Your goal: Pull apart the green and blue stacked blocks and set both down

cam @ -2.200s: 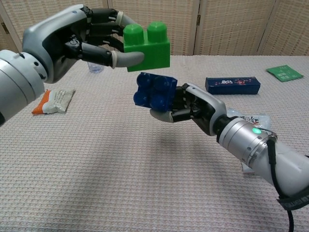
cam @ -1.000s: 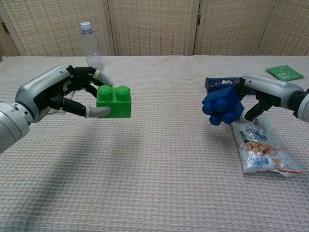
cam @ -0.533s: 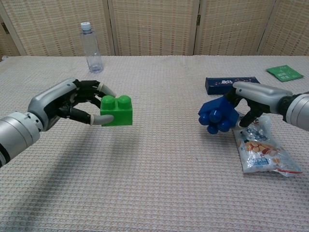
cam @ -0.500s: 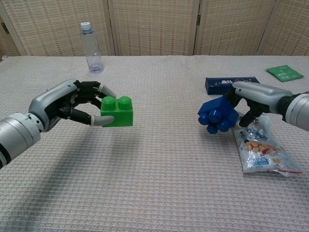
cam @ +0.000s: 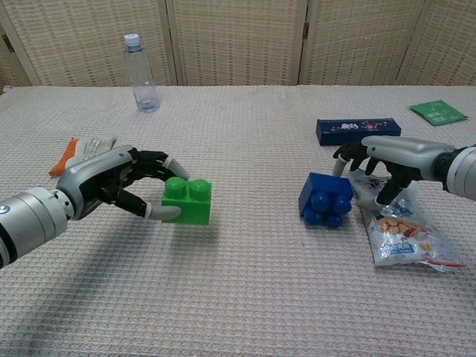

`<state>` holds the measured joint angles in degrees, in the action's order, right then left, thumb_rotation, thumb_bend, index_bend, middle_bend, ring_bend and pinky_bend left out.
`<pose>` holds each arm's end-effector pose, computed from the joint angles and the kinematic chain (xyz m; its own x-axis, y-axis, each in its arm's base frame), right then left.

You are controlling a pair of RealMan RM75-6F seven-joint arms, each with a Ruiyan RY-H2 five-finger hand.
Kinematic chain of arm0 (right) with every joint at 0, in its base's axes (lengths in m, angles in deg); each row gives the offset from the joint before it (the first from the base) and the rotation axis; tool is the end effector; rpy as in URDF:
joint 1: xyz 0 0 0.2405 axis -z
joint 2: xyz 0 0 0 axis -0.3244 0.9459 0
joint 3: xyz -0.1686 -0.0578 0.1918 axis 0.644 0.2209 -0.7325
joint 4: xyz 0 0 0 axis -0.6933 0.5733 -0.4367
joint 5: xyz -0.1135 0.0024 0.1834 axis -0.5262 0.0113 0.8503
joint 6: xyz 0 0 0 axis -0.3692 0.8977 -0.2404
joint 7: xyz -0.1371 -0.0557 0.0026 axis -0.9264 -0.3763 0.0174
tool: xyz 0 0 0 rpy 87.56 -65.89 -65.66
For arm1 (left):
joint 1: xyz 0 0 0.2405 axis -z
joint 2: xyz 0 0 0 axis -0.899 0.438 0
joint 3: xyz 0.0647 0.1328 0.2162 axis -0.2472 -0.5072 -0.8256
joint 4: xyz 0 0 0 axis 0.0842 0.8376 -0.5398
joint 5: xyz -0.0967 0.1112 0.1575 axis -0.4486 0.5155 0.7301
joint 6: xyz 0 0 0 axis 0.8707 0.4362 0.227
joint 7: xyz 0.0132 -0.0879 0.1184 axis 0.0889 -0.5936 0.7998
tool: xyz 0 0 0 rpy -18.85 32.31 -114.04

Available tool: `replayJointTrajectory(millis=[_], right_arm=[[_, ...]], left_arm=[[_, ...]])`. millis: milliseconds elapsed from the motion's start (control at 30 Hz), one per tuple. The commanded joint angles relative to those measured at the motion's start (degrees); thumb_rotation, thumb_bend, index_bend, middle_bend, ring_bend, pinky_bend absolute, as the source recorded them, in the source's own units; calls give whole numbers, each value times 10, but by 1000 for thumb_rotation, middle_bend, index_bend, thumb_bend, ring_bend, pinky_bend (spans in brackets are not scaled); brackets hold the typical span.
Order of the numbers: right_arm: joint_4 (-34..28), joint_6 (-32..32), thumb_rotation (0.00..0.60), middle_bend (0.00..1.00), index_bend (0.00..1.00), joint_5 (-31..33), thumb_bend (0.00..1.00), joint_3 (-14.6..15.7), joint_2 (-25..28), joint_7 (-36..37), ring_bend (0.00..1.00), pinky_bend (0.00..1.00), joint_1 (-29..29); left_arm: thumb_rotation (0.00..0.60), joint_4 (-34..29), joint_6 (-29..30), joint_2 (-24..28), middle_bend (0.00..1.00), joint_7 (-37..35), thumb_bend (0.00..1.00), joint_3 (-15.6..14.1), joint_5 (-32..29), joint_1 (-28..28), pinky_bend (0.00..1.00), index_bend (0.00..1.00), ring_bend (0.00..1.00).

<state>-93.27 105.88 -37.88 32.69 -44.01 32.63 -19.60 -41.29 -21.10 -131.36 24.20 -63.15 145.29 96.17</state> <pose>-0.2213 -0.3481 -0.0253 0.3779 -0.4373 0.8161 -0.9211 -0.2667 0.2836 -0.1660 0.2996 -0.0672 -0.3424 0.4906 0.8013 0.9064 -0.0522 0.4192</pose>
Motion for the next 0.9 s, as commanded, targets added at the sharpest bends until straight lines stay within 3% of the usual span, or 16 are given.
replayJointTrajectory(millis=[33, 167, 300, 400, 667, 800, 900], right_arm=[[-12, -7, 600, 4, 77, 14, 361, -2, 10, -14, 112, 211, -4], [-34, -8, 600, 0, 34, 20, 361, -4, 28, -22, 97, 202, -6], [-64, -6, 600, 0, 16, 31, 361, -5, 54, -31, 84, 194, -4], [-101, 3, 600, 0, 8, 34, 361, -9, 79, -33, 75, 194, -1], [-220, 60, 600, 0, 5, -32, 361, -9, 179, -3, 45, 164, 31], [-267, 135, 600, 0, 5, -116, 360, 15, 238, 10, 11, 103, 77], [-275, 193, 600, 0, 4, -173, 361, 51, 263, -6, 0, 48, 121]], left_arm=[[600, -3, -3, 4, 448, -5, 360, 1, 1, 2, 0, 359, 135], [600, -9, -5, 12, 353, -11, 336, 1, 9, 4, 0, 289, 75], [600, -20, -29, 32, 154, -12, 286, -5, 18, 16, 0, 107, 1], [600, -26, -53, 39, 82, -14, 270, -8, 16, 26, 0, 51, 0], [600, -67, -45, 76, 58, 13, 270, -11, 26, 28, 0, 43, 0], [600, -123, -44, 144, 58, 54, 287, -28, 54, 27, 0, 46, 0], [600, -172, -22, 211, 58, 89, 294, -47, 83, 13, 0, 55, 0]])
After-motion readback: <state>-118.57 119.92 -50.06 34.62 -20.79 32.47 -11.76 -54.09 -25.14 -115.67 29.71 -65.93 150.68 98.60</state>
